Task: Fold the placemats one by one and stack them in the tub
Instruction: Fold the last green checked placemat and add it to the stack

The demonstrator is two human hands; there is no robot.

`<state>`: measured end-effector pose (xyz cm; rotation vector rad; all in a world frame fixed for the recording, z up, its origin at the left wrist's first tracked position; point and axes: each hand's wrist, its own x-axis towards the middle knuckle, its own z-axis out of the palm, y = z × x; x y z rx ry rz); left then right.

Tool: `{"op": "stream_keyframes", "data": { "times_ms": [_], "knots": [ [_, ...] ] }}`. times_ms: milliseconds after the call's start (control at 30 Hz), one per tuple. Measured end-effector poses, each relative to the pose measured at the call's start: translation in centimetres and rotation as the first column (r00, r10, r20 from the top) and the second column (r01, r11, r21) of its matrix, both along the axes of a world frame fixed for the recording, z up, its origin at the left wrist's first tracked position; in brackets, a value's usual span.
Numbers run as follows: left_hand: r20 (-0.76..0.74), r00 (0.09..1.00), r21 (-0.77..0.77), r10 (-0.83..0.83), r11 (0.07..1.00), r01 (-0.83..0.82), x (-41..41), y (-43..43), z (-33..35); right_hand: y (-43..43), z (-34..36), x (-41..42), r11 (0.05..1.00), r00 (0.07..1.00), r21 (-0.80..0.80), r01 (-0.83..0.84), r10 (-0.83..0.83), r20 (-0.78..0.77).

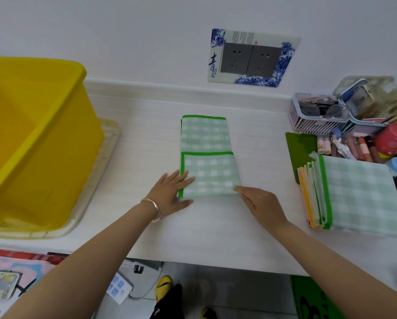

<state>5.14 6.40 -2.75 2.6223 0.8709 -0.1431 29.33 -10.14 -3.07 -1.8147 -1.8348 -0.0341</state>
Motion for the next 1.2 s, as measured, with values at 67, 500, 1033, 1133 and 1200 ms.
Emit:
{"op": "stream_keyframes", "data": {
  "times_ms": [67, 500, 1033, 1133, 1200],
  "knots": [
    [0.033, 0.994, 0.097, -0.100, 0.991, 0.097, -0.6, -0.2, 0.0, -1.4, 0.7, 0.1, 0.997, 0.996, 0.029, -0.072, 0.071, 0.051],
    [-0.095, 0.817, 0.390, -0.568, 0.734, 0.556, -1.2, -4.5, -2.0, -3.8, -0.4, 0.8, 0.913, 0.899, -0.334, -0.234, 0.334, 0.283],
    [0.045, 0.933, 0.280, -0.358, 0.901, 0.332, -1.8, -3.6, -3.2, -4.1, -2.7, 1.3, 0.904, 0.955, -0.395, -0.163, 0.245, 0.166],
    [0.192, 0.926, 0.234, -0.325, 0.932, 0.279, -1.4, -3.1, -2.6, -3.6, -2.7, 1.4, 0.932, 0.978, -0.344, -0.110, 0.164, 0.130],
    [0.309, 0.909, 0.226, -0.280, 0.950, 0.216, -1.1, -3.0, -2.4, -3.5, -2.7, 1.5, 0.947, 0.991, -0.310, -0.082, 0.111, 0.077]
  ]
}}
